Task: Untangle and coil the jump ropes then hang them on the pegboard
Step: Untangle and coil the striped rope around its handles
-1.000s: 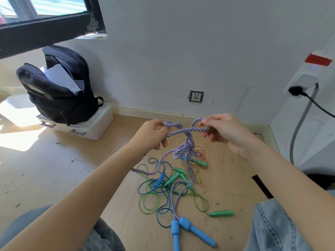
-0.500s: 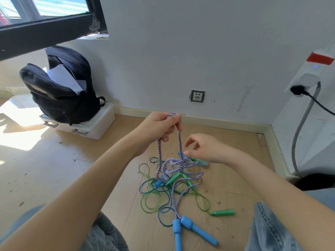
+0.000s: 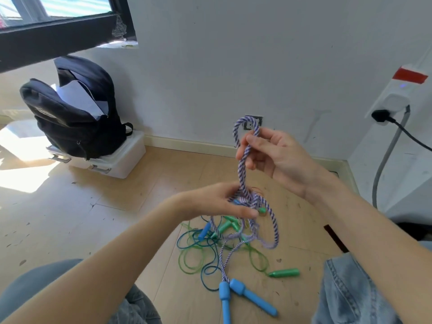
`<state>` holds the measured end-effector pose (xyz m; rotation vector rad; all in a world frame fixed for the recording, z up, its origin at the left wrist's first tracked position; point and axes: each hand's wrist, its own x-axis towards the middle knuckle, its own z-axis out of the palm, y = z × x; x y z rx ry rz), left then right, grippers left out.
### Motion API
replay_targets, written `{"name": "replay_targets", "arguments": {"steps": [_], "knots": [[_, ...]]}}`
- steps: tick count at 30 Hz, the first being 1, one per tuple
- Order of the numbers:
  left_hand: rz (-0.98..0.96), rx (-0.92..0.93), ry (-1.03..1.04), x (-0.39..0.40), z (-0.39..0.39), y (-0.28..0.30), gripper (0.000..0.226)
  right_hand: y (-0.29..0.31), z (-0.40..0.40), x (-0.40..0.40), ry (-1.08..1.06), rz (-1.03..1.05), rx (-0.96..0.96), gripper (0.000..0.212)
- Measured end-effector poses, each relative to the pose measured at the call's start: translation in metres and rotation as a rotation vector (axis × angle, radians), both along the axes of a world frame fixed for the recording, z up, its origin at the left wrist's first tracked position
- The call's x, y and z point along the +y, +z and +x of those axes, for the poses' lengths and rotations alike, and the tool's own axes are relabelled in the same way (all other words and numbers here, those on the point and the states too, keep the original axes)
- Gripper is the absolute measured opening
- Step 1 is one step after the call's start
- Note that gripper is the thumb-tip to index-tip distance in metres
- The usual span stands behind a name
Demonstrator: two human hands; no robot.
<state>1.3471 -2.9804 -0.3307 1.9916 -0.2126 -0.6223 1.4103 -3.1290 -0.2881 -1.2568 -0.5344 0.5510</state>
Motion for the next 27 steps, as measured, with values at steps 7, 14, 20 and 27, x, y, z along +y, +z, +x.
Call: {"name": "replay_targets", "arguments": {"steps": [7,14,20,27], "knots": [[-0.066,-0.097,0.39,0.002,0.007,-0.001,0.005,-0.008,0.007,-0.016,-0.114,-0.74,-0.068,0.033],[-0.156,-0.059,0.303,0.002,-0.001,0.013,0.024,-0.02,-0.004,-0.004,0.088,-0.801,-0.013,0.038],[-0.102,-0.075,0.606,0.022,0.011,0.018,0.004,-0.015,0.012,-0.016,-0.146,-0.616,-0.047,0.007],[0.461,-0.073,0.551,0.028,0.009,0.014,0.056,-0.007,0.009,-0.013,-0.216,-0.532,-0.223,0.018]]}}
